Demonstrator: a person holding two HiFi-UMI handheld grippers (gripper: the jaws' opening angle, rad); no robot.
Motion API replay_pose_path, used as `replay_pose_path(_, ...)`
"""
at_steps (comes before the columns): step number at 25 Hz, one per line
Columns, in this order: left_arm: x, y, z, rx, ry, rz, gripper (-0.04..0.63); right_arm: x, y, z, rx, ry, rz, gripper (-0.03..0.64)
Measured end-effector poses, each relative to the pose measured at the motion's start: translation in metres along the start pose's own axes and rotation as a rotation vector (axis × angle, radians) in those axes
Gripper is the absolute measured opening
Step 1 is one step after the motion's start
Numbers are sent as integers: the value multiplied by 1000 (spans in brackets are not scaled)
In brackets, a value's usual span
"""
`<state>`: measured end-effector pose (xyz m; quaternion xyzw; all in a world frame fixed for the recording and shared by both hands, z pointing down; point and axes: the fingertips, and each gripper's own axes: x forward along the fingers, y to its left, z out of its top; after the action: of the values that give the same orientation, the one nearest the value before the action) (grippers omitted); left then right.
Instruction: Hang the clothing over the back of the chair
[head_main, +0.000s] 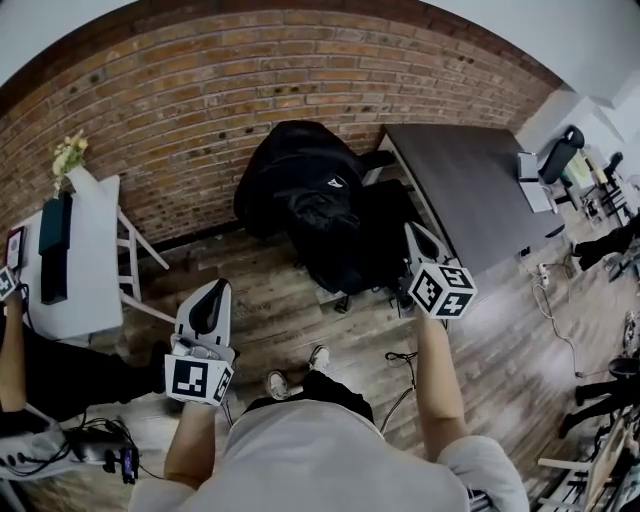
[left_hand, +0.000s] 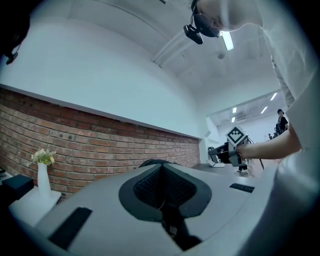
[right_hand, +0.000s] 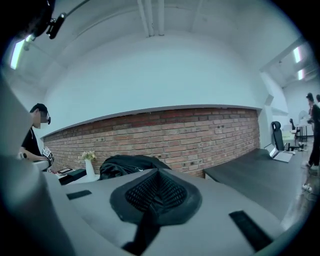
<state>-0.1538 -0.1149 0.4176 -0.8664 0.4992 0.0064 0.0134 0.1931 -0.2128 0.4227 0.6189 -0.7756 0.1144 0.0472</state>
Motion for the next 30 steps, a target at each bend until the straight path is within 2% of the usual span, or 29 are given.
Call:
replay_pose_path(5,1,6,8,12,-8,17,26,-41,3,30,-82,-80,-19,20)
replay_pose_path(15,11,14,33,40,-58,84,26,-97,24,92,-264,-249,24,18)
replay_pose_path(20,12,17,49,43,-78,127,26,-125,21,100,-355,-254,7,18)
replay_pose_path(25,17,15,63,28,-109,157,26,-136,12,103,-346,-288,-22,20)
replay_pose_path(30,26,8,64,35,-98,160,26,-129,8,102,-323,-292,-1,18)
